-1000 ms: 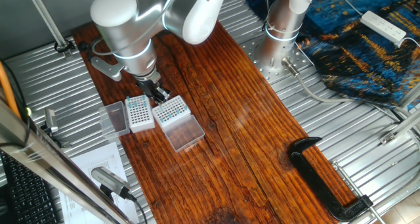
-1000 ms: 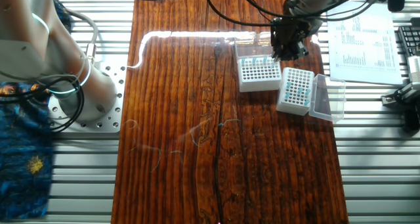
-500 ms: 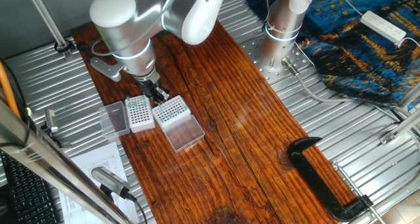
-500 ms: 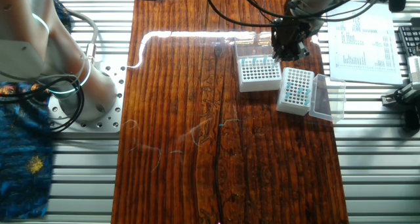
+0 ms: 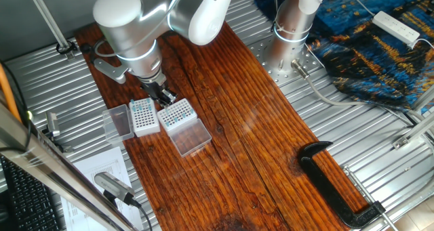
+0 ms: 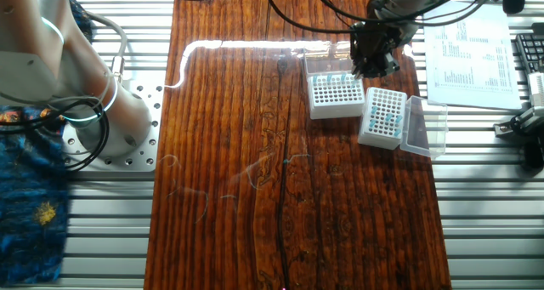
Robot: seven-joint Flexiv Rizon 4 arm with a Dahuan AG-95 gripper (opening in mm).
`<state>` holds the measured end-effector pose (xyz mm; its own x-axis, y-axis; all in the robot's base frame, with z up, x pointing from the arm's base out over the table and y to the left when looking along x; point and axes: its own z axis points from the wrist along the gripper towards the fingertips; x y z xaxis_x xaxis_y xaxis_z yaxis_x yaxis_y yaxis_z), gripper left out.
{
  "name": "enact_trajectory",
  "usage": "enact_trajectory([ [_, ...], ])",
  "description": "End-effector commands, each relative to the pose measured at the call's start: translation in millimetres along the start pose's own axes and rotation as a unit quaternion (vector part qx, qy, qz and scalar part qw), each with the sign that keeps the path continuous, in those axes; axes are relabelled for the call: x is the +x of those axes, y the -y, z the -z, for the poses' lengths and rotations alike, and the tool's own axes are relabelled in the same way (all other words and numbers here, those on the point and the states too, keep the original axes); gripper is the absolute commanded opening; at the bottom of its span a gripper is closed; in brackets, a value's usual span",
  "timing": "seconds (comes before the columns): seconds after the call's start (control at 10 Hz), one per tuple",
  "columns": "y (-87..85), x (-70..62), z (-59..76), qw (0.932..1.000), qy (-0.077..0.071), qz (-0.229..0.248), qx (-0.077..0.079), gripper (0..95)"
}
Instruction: Transfer all medium pipette tips from one holder to another
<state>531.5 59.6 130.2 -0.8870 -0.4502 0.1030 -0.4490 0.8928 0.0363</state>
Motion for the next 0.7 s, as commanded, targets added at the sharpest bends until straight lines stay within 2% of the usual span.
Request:
enact_trajectory([
  [0.1,0.7,-1.2,-1.5,1.0,0.0,0.001,0.001,0.0],
  [0.7,3.1,-2.2,-6.3,1.0,0.0,0.002,-0.001,0.0],
])
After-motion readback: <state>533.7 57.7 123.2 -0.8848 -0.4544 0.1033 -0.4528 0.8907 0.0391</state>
